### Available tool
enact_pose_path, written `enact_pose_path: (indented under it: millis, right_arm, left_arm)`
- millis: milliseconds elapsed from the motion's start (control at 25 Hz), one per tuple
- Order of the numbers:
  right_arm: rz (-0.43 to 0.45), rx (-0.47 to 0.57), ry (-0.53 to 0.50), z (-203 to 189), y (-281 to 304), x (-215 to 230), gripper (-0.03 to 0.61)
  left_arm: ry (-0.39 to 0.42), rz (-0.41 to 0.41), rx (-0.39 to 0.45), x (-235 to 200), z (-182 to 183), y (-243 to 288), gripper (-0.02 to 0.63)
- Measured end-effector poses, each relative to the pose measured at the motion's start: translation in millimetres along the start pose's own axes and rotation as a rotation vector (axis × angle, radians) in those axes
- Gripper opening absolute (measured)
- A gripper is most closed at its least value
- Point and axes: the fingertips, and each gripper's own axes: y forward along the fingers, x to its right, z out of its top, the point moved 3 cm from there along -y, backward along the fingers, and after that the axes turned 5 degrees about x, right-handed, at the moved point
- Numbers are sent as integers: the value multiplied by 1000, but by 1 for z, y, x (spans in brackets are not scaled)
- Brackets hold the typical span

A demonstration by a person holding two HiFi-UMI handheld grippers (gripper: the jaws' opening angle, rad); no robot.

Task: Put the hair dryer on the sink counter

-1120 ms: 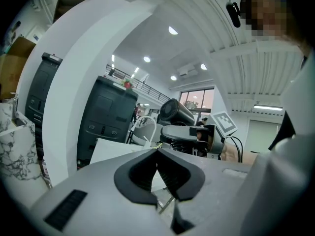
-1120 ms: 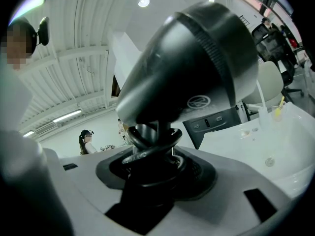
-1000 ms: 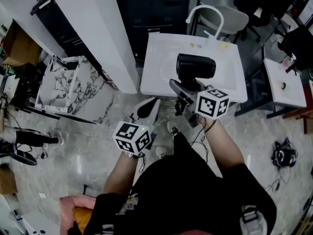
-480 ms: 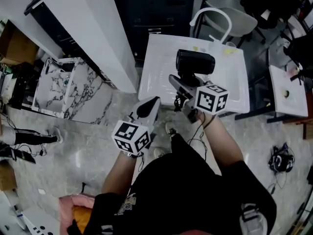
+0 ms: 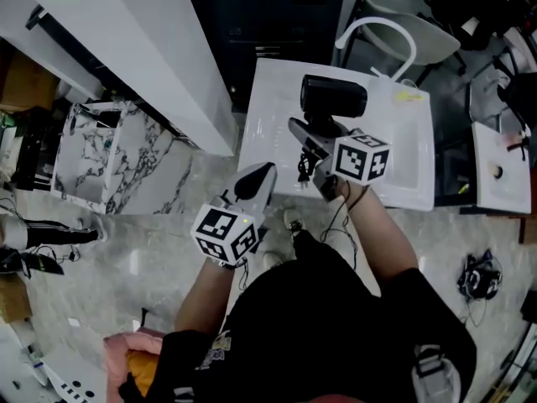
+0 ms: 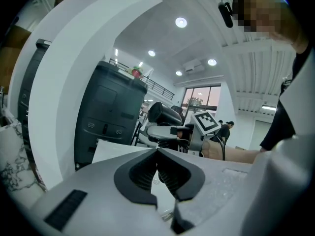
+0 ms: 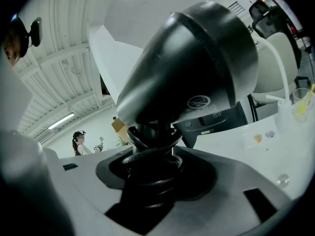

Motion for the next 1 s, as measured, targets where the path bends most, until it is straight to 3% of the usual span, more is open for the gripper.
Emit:
enact_pose_path:
  millis: [360,1000]
  right_arm:
    - [-22,-24,39,16,68,48,218]
    - [-78,-131,166,-2,148,151,218]
  left_arm:
    - [-21,4,-20,-42,4,43,3]
    - [-80,22,-71,-90,-10,107,3]
